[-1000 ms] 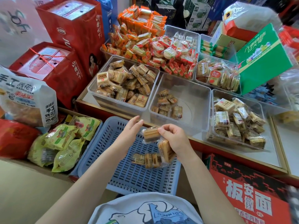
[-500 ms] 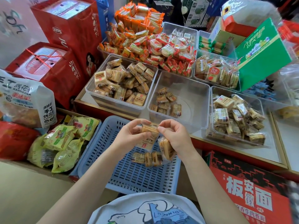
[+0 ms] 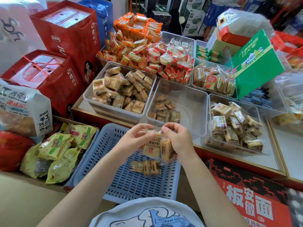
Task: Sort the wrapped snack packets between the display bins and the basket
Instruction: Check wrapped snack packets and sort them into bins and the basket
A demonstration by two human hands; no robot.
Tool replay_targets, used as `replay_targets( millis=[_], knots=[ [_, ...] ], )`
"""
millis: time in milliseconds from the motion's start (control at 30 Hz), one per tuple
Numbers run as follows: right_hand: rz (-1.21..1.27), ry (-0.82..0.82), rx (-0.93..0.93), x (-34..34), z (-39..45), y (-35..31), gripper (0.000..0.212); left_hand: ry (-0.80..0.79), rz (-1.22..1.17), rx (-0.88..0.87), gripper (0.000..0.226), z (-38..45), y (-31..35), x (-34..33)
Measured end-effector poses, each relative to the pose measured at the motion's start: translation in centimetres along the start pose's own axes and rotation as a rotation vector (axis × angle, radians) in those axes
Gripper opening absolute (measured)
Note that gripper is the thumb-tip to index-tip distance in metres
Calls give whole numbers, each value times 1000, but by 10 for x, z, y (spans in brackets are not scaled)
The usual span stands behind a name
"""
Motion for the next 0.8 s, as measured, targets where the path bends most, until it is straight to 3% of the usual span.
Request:
replay_targets(
  millis=[67,133,233,367,433,533,600,667,800],
  knots=[
    [42,30,-73,1,1,2,8,-80,62,53,39,2,-3,0],
    [61,51,-131,1,1,5,9,-47,54,65,39,4,-8,0],
    [102,57,-242,1,1,9,26,34,19,64,36,6,-12,-3],
    [211,58,-345,-5,1,11,48,-11,46,80,73,7,-14,-14],
    [296,57,-357,-10,0,10,51,34,107,49,77,7,-17,-21],
    [405,-49,-298,-9,-3,7,46,152,10,28,59,6,-18,-21],
    [342,-102,-236,-2,-2,6,30,135,-105,37,54,4,-19,-15],
    [281,-101,-202,2,1,6,18,115,-161,35,57,0,-18,-9],
    [206,-115,-163,4,2,5,18,92,-199,21,68,-4,-18,-3]
  ],
)
Point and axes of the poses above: each hand's wrist, its own z-axis towards the middle knuckle, its own x-axis out of the back of the hand, y = z × x, the point moved 1 cm from there along z, towards the middle knuckle, and after that the axes turned 8 degrees about x, right-handed, at the moved point
